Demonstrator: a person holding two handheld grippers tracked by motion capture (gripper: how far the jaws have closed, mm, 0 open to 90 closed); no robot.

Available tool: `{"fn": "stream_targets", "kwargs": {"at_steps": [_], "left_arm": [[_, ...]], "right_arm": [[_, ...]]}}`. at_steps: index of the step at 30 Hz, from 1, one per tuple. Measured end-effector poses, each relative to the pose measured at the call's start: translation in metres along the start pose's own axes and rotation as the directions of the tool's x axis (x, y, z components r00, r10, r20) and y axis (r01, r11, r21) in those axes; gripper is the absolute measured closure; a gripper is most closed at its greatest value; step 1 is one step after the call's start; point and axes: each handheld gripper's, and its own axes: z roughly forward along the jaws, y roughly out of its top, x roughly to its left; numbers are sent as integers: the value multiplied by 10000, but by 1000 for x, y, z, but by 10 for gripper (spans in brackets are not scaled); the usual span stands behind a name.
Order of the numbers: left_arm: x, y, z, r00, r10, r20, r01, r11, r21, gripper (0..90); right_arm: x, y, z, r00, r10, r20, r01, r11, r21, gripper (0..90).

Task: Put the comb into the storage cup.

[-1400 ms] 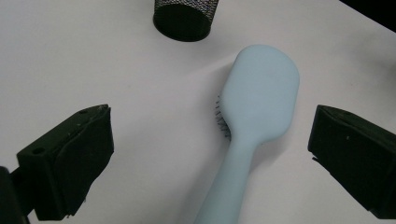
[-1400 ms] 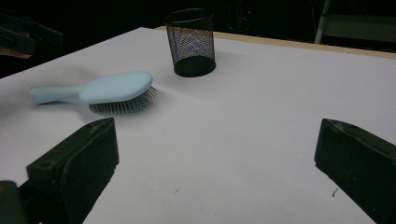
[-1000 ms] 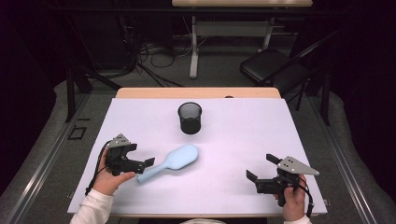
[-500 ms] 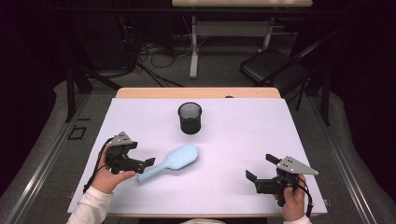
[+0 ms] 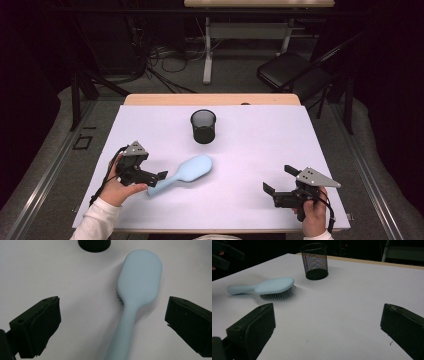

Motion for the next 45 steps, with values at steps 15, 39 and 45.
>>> {"fn": "stream_targets", "kwargs": {"at_steps": [15, 39, 45], "left_arm": [[-2, 17, 8, 9982, 585, 117, -595, 9899, 1287, 6], [-3, 22, 35, 9947, 968, 356, -1031, 9452, 3097, 15], [-1, 22, 39, 9949, 928, 389, -1004, 9395, 3276, 15]], "right_arm": [[0, 0, 0, 10000, 23, -11, -23, 10000, 76, 0], [1, -1, 1, 9999, 21, -110, -19, 9999, 155, 0], [0, -1, 2, 9999, 14, -126, -13, 9999, 127, 0]]}}
